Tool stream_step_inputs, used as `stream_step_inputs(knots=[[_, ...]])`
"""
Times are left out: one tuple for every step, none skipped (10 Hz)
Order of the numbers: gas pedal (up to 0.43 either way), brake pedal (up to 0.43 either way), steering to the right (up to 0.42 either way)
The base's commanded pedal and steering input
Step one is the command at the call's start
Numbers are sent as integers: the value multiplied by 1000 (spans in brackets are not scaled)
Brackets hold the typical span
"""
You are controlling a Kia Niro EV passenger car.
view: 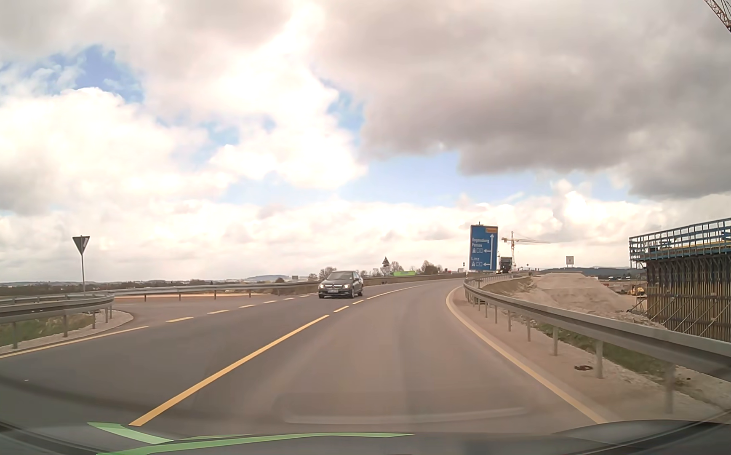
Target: Follow the waypoints while adhering to traffic rules and regulations
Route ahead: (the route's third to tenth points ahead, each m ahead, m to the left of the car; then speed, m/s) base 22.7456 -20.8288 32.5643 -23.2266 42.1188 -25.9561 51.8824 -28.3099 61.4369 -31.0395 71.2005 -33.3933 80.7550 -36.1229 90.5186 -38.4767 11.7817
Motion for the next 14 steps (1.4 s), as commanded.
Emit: stream_step_inputs(knots=[[130,0,24],[130,0,24],[130,0,25],[130,0,25],[130,0,26],[130,0,26],[130,0,26],[130,0,26],[130,0,26],[130,0,26],[130,0,26],[130,0,26],[130,0,26],[130,0,26]])
